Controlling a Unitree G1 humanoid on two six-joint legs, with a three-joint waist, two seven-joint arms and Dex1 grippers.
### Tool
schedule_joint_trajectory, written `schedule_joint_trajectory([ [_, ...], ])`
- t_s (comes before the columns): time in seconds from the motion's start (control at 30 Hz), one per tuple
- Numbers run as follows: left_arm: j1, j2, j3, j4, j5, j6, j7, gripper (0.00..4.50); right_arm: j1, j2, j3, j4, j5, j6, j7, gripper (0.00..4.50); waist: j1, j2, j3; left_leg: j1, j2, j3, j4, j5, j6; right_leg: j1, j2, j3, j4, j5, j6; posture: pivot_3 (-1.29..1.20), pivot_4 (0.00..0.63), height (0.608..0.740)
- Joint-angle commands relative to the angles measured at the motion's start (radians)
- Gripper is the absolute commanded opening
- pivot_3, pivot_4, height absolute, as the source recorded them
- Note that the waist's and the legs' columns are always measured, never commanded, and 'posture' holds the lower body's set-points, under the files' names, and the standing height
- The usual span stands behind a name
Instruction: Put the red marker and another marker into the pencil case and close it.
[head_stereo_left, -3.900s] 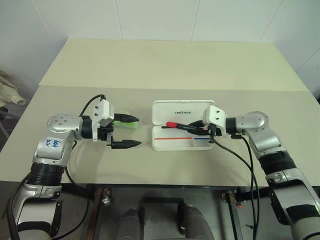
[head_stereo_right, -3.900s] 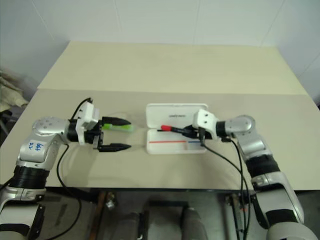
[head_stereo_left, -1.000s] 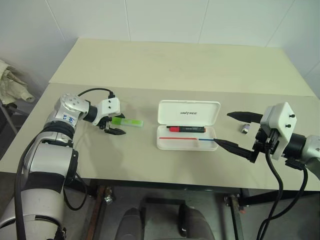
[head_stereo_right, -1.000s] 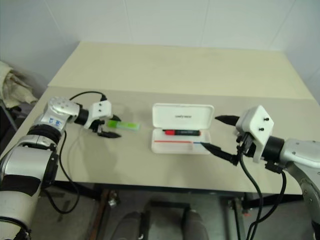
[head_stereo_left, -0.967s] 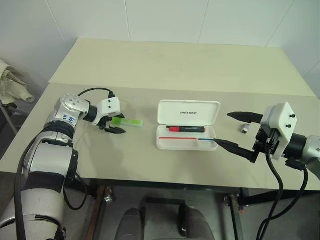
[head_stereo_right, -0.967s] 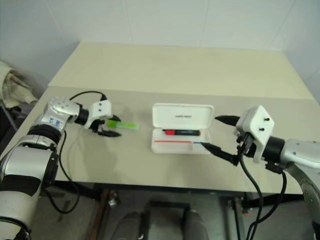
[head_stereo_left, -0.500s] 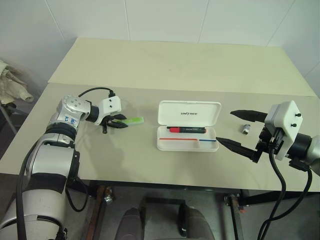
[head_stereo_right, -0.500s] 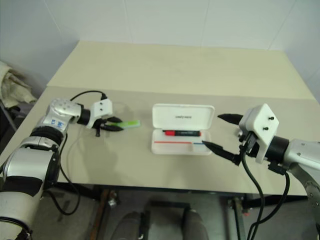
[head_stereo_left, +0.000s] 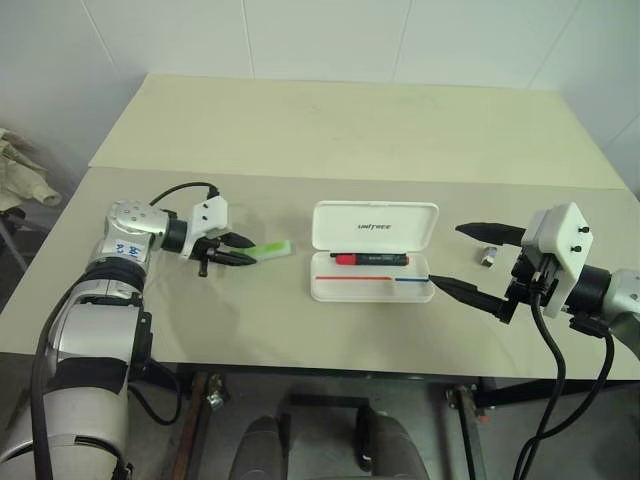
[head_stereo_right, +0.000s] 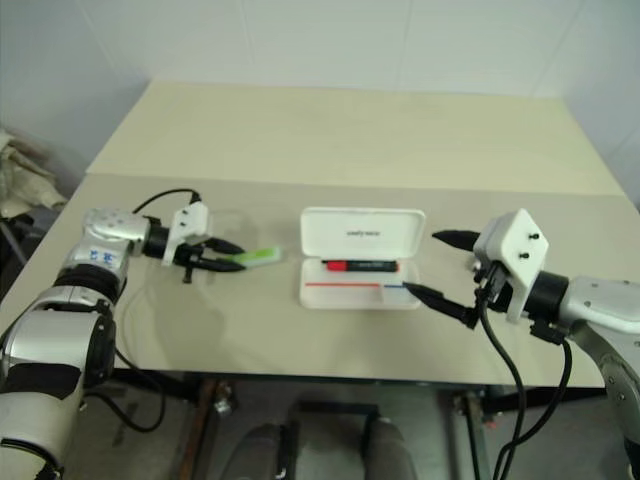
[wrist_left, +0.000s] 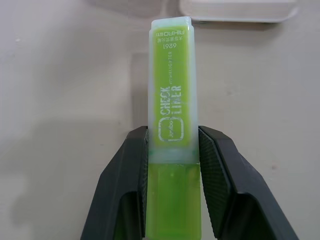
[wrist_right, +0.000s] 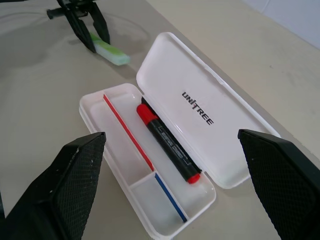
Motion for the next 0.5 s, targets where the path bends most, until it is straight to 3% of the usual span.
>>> schedule_joint_trajectory([
  [0.03, 0.017, 0.038, 0.03, -0.095, -0.064, 0.012, -0.068, 1.09, -0.008, 0.006, 0.007, 0.01, -0.011, -0.042, 0.015, 4.5, 0.001, 0.0, 0.0, 0.0, 0.0, 0.0, 0.0, 0.0, 0.0, 0.0, 0.0, 0.0, 0.0, 0.0, 0.0, 0.0, 0.15, 0.74],
  [0.2, 0.078, 0.048, 0.025, -0.25, -0.127, 0.092, -0.132, 1.09, -0.012, 0.016, 0.034, 0.031, -0.023, -0.06, 0.02, 4.5, 0.001, 0.0, 0.0, 0.001, 0.0, 0.0, 0.0, 0.0, 0.0, 0.0, 0.0, 0.0, 0.001, 0.0, 0.0, 0.0, 0.15, 0.74],
  [0.5, 0.193, -0.007, -0.016, -0.693, -0.288, 0.43, -0.101, 1.09, 0.0, 0.027, 0.048, 0.033, -0.031, -0.07, 0.017, 4.5, 0.002, 0.0, 0.0, 0.0, 0.0, 0.0, 0.001, 0.0, 0.0, 0.0, 0.0, 0.001, 0.004, 0.0, 0.0, 0.0, 0.15, 0.74],
])
